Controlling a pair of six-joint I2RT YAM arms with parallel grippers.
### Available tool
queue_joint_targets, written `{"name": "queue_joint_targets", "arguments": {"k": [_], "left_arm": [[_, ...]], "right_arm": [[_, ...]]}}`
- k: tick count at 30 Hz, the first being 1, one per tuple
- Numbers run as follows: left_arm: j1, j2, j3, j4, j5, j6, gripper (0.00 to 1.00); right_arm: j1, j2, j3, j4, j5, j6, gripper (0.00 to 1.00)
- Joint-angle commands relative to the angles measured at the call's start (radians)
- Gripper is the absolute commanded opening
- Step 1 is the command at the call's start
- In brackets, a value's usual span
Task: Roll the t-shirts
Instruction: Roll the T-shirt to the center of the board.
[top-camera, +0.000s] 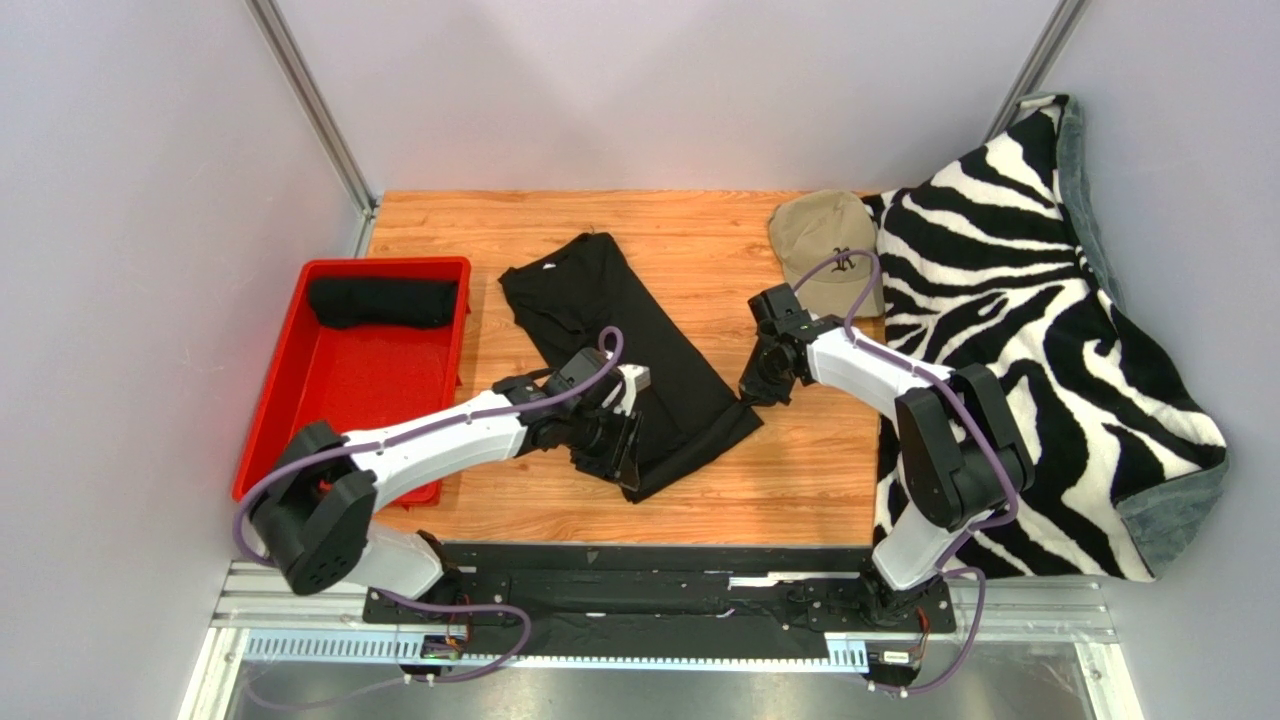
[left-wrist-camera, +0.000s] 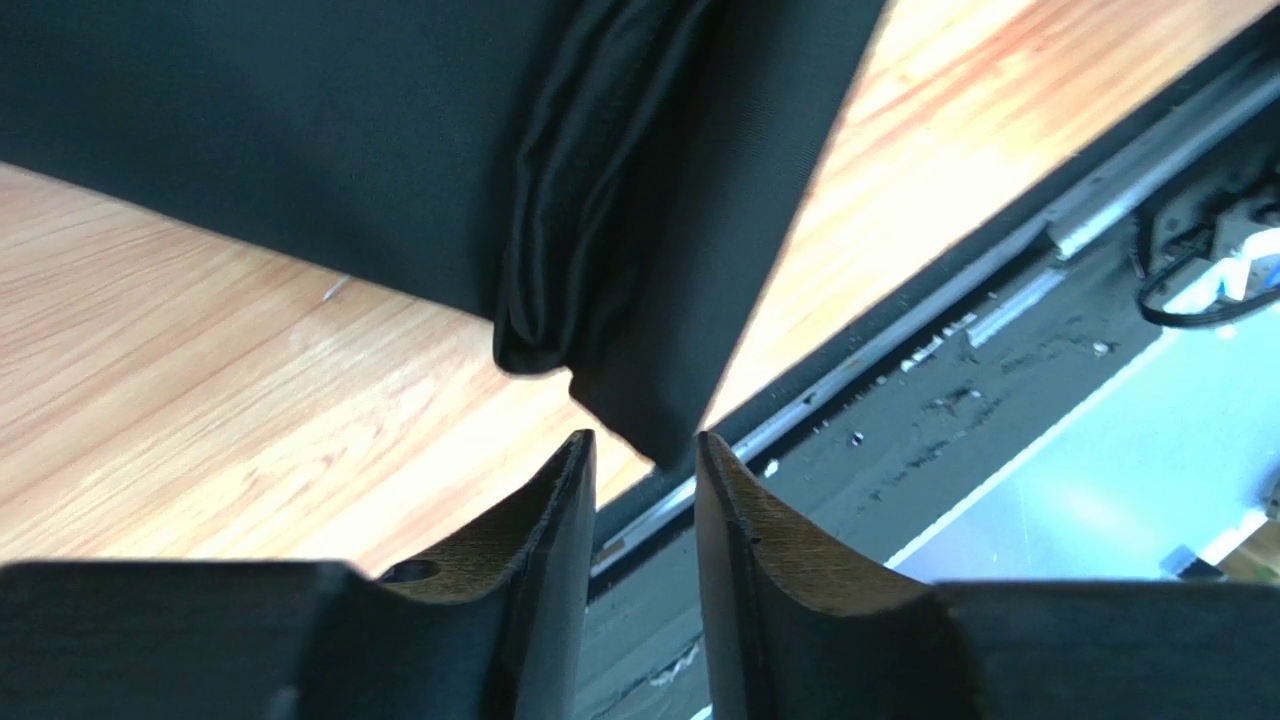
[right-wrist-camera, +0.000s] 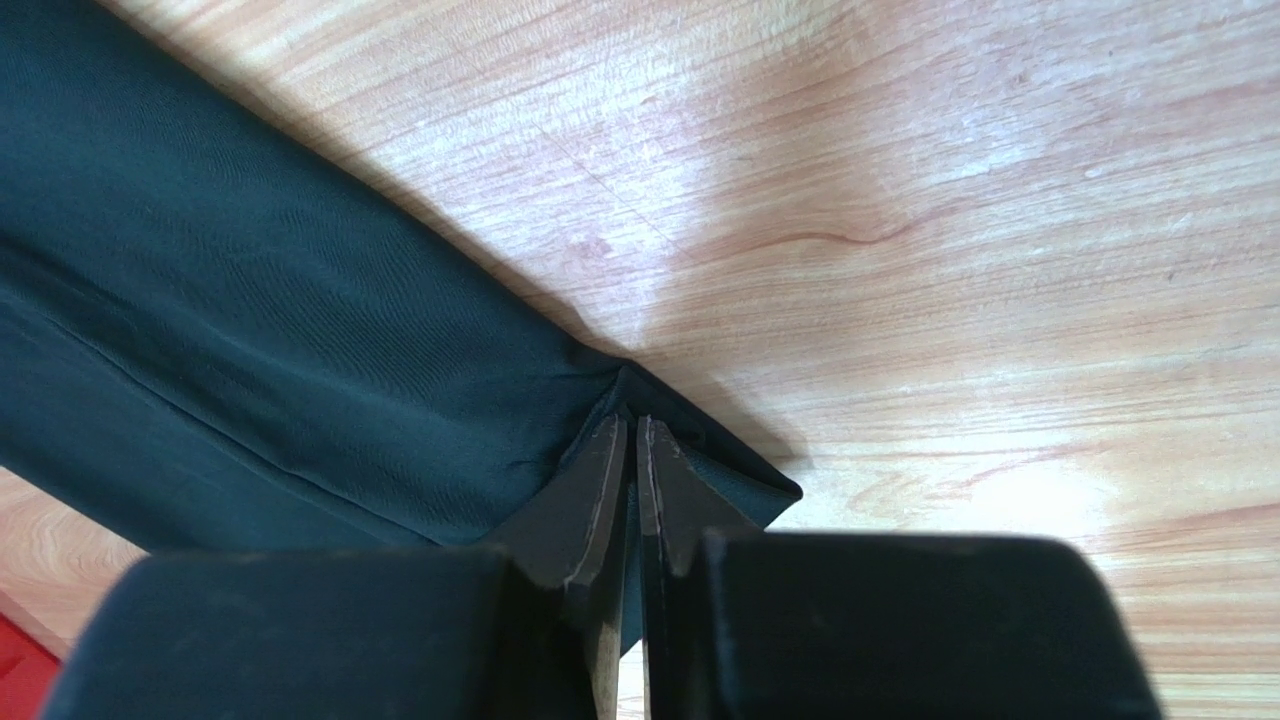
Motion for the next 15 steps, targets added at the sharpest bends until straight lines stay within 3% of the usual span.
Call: {"name": "queue_joint_targets", "arguments": {"k": [1,9,15], "left_arm": [[0.001,-0.097,0.048,-0.029,-0.040,0.057,0.41],[-0.034,-0.001,0.143,0.020,-0.009,0.132,0.53],[-0.080,0.127,0.201,0.055,-0.043,0.143,0.55]], "right_arm": [[0.008,0.010,0.048,0.019,0.038,0.027,0.08],[0.008,0.027,0.054,0.015,0.046,0.035,0.08],[0.008,0.029,0.056,0.018,0.040,0.035,0.08]]}}
